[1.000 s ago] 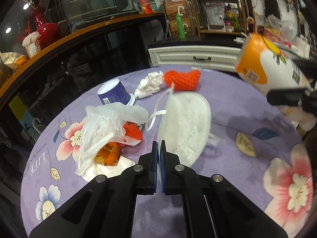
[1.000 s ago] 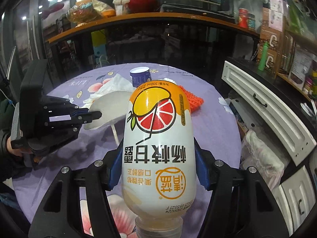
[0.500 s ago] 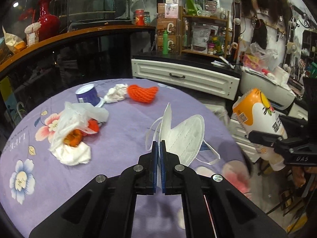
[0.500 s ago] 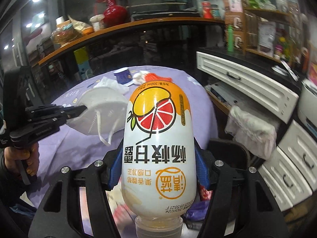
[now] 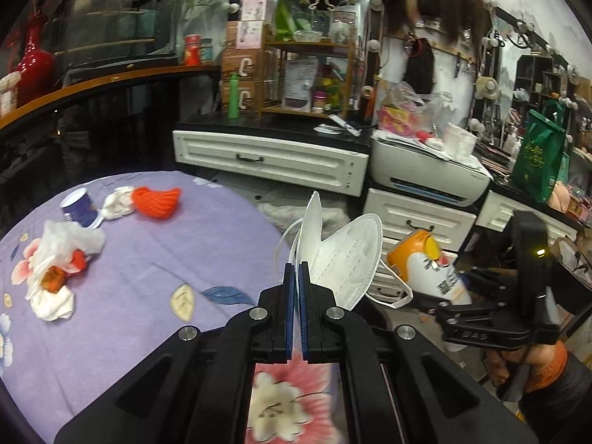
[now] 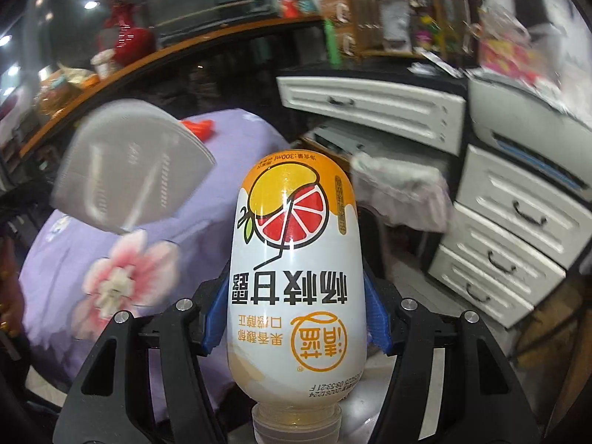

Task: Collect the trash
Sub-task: 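Carry the bottle and mask over the bin with both grippers, then open the right gripper to drop the bottle while the left drops the mask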

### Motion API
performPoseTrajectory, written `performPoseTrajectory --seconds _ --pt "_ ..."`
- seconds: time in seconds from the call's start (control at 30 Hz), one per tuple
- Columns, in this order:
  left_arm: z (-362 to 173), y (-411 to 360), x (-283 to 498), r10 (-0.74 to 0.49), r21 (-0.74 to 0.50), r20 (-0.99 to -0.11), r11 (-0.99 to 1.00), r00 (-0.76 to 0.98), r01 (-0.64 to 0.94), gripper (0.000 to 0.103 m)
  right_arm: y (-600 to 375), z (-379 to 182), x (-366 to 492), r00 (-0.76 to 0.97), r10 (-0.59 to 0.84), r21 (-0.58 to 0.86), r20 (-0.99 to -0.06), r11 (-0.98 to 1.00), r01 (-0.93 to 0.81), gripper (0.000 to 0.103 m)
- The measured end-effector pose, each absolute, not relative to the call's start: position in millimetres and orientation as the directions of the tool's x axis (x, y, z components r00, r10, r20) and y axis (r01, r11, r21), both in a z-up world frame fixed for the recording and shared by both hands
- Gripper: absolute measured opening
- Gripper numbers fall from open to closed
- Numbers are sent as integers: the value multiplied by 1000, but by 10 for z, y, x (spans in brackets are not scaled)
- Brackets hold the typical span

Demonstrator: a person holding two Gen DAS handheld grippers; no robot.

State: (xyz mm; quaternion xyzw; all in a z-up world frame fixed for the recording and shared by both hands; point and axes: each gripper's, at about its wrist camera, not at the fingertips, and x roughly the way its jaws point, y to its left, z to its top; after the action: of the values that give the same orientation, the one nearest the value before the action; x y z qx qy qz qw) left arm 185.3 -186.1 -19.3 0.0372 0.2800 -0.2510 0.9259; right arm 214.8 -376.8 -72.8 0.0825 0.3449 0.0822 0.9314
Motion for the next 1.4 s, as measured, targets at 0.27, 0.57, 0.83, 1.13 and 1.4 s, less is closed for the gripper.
performPoseTrajectory --seconds 0.27,0.57,0.83,1.13,1.4 --pt "-278 -2267 1889 -474 -70 -555 845 683 530 4 -3996 -1302 2602 693 181 248 -698 969 -3 62" --pt "-429 -2462 1957 -466 -65 -589 842 660 536 4 -3961 -1956 3211 617 171 264 -768 963 62 63" --pt "-599 -2542 2109 -455 -69 -632 840 628 539 4 -4070 -1989 3061 645 130 246 -753 965 92 72" --pt "-798 -2837 2214 -441 -46 -687 820 578 571 4 -4371 -1861 2304 658 36 202 -752 963 179 75" --pt "-1002 -3035 2333 -417 -66 -739 827 530 558 4 -4535 -1686 1802 691 10 224 -723 949 221 75"
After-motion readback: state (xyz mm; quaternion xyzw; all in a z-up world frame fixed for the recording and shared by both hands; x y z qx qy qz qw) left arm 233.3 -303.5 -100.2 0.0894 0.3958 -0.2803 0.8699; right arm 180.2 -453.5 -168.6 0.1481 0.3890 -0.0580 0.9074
